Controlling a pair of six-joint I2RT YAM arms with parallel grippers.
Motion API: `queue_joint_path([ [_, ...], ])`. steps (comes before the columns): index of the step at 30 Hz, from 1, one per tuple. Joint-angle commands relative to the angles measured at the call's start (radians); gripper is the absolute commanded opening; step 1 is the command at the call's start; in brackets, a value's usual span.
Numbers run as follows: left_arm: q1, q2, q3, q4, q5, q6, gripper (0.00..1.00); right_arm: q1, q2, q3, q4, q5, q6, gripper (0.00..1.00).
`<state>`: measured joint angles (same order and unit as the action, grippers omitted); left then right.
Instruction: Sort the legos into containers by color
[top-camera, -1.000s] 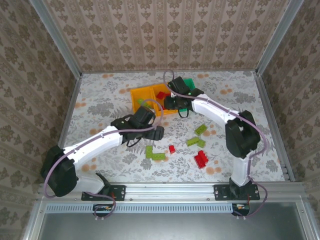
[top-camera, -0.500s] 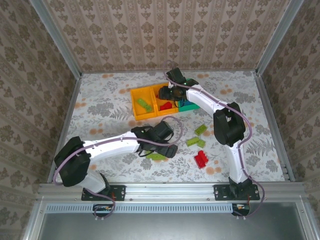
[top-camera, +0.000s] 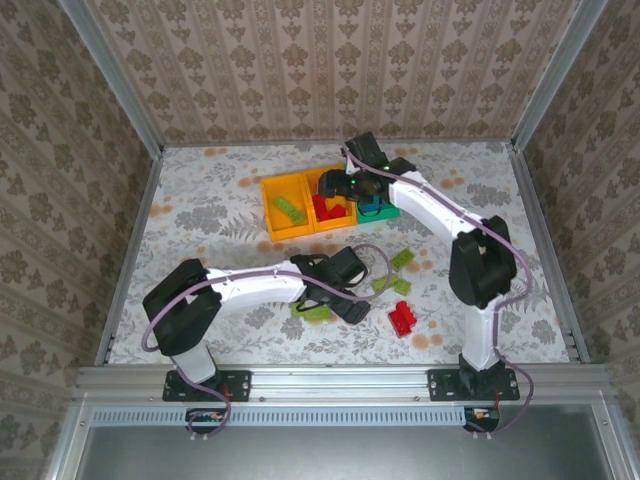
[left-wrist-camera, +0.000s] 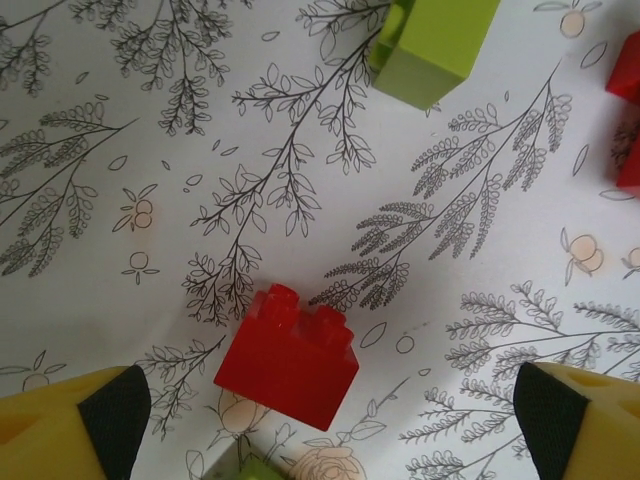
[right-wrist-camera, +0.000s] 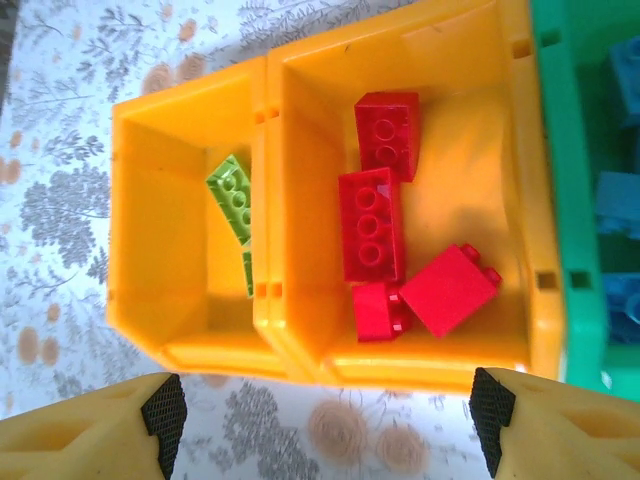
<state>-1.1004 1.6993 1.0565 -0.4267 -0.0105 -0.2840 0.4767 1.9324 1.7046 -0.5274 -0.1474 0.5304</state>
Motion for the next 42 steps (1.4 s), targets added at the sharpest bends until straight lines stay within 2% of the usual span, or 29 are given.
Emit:
queue_joint_path([
  [1,0.023,0.0,0.016,-0.01,0.029,0.134,0.94,-0.03,-0.112,-0.086,0.014,0.002,-0.001,0.78],
  [13,0.074,0.076,0.044,-0.059,0.163,0.395,0.86,-0.172,-0.376,-0.372,0.029,0.028,-0.009,0.78],
  [24,0.078,0.129,0.097,-0.081,0.131,0.47,0.79,-0.281,-0.585,-0.556,-0.003,0.054,-0.015,0.79],
  [30,0.08,0.149,0.104,-0.083,0.121,0.5,0.62,-0.282,-0.675,-0.709,-0.069,0.065,-0.015,0.79],
  [37,0.092,0.151,0.089,-0.061,0.143,0.489,0.3,-0.279,-0.829,-0.892,-0.088,0.045,0.005,0.77],
  [42,0.12,0.124,0.087,-0.036,0.142,0.462,0.24,-0.218,-0.907,-0.996,-0.107,0.015,0.017,0.74],
])
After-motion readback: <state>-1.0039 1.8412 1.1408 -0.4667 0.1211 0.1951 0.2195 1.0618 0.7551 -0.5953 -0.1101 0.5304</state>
